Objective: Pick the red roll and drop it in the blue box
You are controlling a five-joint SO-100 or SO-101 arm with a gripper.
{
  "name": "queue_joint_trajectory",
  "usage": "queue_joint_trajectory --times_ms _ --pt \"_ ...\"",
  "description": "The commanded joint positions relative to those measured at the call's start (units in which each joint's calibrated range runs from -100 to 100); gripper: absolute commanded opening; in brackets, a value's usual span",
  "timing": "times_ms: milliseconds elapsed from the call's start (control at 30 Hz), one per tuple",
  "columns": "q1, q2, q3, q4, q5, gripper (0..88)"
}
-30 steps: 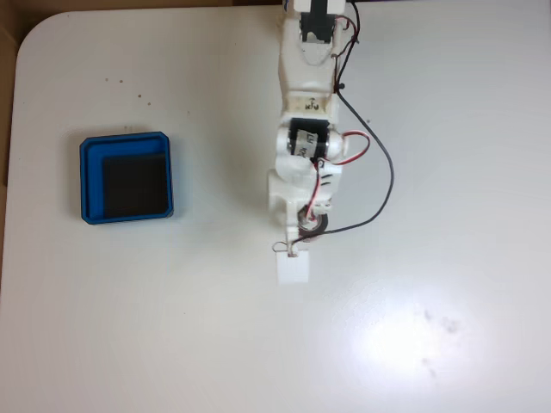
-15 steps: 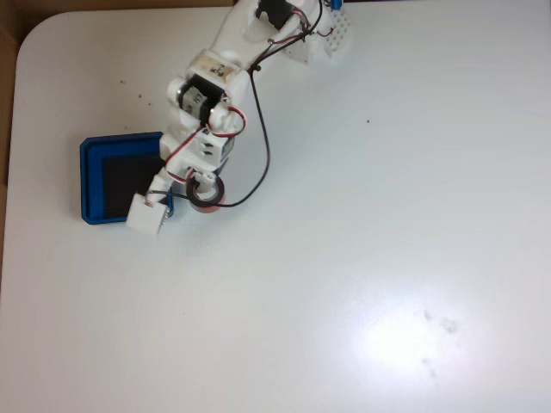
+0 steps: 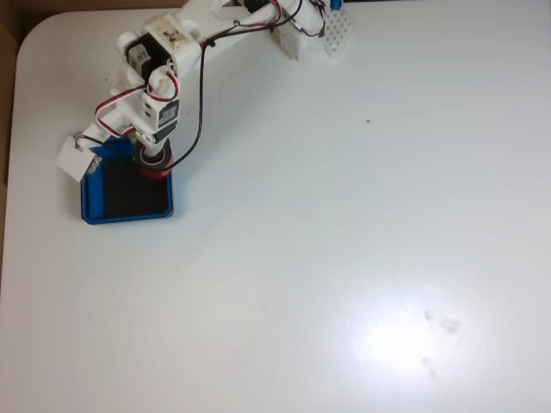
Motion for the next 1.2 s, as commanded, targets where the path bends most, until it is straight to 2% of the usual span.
queue_joint_trajectory --times_ms 0,200,400,567,1167 --pt "0.6 -3.0 -3.4 -1.5 0.3 1.1" --pt "0.5 -2.6 -3.4 -3.7 0.2 1.2" --pt "1.0 3.0 -3.4 -13.4 0.3 1.2" --pt "4.6 5.8 -3.4 -19.8 0.3 1.2" --pt "6.9 10.0 -3.3 -20.2 -0.2 2.0"
